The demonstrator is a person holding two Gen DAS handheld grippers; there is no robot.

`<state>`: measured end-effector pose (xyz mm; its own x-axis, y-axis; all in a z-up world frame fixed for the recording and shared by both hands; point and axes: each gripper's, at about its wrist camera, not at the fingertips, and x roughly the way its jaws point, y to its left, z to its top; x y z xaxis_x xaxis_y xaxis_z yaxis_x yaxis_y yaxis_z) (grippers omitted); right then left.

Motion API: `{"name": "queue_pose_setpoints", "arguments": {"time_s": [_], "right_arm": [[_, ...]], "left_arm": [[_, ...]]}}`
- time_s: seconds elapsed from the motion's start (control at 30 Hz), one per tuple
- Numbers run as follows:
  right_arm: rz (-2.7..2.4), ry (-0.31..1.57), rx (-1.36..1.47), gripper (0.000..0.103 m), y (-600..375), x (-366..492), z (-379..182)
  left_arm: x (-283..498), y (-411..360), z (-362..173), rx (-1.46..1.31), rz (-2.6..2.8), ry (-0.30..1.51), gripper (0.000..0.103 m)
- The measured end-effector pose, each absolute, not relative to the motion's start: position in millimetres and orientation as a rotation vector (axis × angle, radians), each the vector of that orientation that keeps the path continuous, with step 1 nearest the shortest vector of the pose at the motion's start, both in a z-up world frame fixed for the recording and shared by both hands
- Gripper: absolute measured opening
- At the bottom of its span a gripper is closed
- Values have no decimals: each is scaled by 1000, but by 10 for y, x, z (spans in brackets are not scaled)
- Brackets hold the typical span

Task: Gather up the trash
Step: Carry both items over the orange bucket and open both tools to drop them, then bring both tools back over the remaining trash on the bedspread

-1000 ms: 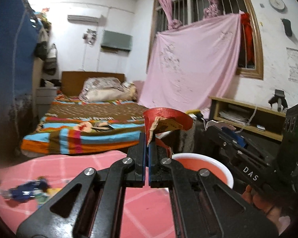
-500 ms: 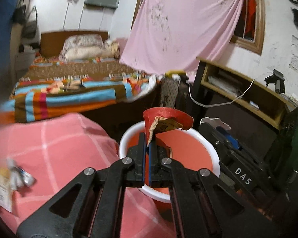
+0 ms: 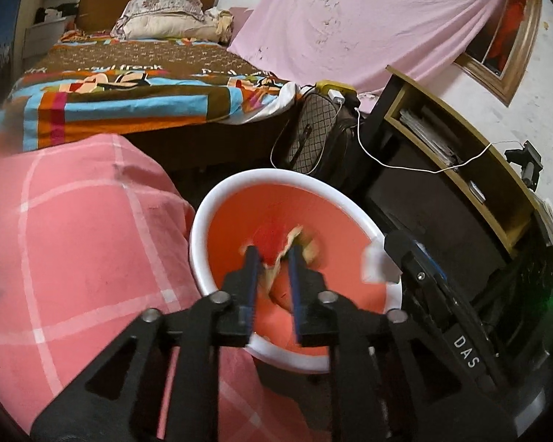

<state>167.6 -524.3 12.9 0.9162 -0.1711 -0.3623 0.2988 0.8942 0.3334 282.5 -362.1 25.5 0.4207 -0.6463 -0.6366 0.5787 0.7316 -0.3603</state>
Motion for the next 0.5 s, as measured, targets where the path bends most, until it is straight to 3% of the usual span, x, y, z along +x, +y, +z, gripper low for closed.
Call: {"name": "queue_pose_setpoints", "arguments": {"time_s": [0.3, 0.37, 0.43, 0.5], "right_arm": [[-251, 319, 384, 50, -5217, 1667, 138], [-240, 288, 363, 55, -5155, 1642, 187], [-227, 254, 341, 68, -5081, 1618, 241], [-211, 224, 320, 72, -5014, 1611, 301]], "left_arm": [[2801, -3475, 312, -99, -723, 787, 12], [2771, -3415, 345, -95, -706, 758, 15], [2723, -3312, 397, -96, -683, 716, 19], [2689, -3192, 453, -107, -658, 678, 27]]}}
